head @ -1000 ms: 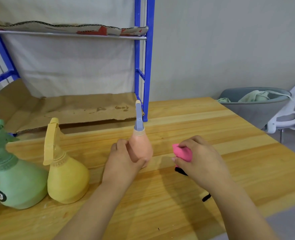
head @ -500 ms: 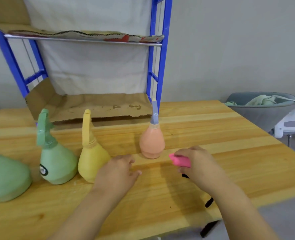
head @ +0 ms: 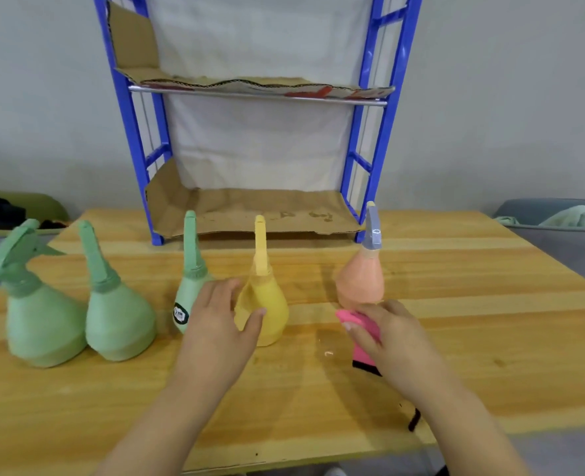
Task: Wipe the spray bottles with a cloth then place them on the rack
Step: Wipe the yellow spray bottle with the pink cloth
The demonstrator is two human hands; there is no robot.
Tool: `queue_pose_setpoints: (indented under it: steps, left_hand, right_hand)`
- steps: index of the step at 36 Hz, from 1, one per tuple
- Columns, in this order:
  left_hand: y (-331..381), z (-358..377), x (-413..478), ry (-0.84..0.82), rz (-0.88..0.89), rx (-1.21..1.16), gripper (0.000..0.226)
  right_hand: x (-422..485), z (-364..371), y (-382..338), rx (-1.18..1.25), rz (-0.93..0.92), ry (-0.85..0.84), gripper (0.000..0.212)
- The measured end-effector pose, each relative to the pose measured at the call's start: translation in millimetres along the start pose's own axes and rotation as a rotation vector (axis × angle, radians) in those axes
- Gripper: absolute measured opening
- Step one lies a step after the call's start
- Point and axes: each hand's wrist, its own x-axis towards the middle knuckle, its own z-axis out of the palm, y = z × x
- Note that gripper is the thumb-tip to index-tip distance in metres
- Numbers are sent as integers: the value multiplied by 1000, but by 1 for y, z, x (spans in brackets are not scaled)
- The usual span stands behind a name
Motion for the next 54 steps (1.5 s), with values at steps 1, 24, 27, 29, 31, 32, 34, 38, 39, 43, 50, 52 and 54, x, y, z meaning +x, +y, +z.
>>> queue_pose_setpoints:
  steps: [1,24,27,29,31,32,34,38,39,43,50,52,54]
  left_hand:
    - [1,1,3,-6,-31,-13,54]
    - [17,11,13,-137,-100,-295,26]
    - [19,10,7,-161,-81,-325,27]
    - [19,8,3,-181,-63,-334,28]
    - [19,7,0,-197,-40,-351,28]
    - [18,6,-1,-203,-27,-356,29]
    - [17,5,-3,-217,-9,-370,30]
    - [13,4,-3,-235,-38,-436,34]
    - [12,5,-3,-237,-41,-446,39]
    - [9,4,-1,-251,-38,-476,38]
    - [8,3,2,-276,-28,-498,34]
    - [7,3,3,-279,-27,-501,33]
    - [5,4,3,-271,-25,-497,31]
  right_hand:
    - [1,1,-2,-5,-8,16,40]
    - [5,0,0,224,-95,173,25]
    - [2,-1,-4,273,-118,195,27]
    - [-2,-3,-8,308,-142,207,29]
    - [-5,-6,-15,355,-188,224,31]
    - [-6,-7,-18,373,-216,237,32]
    - [-5,-10,-24,405,-259,255,29]
    - [8,-16,-37,408,-365,282,17]
    - [12,-18,-41,384,-395,299,19]
    - [34,-25,-59,281,-499,327,28]
    - [61,-25,-67,52,-625,257,30]
    - [58,-25,-63,57,-644,233,32]
    - [50,-25,-59,55,-674,213,32]
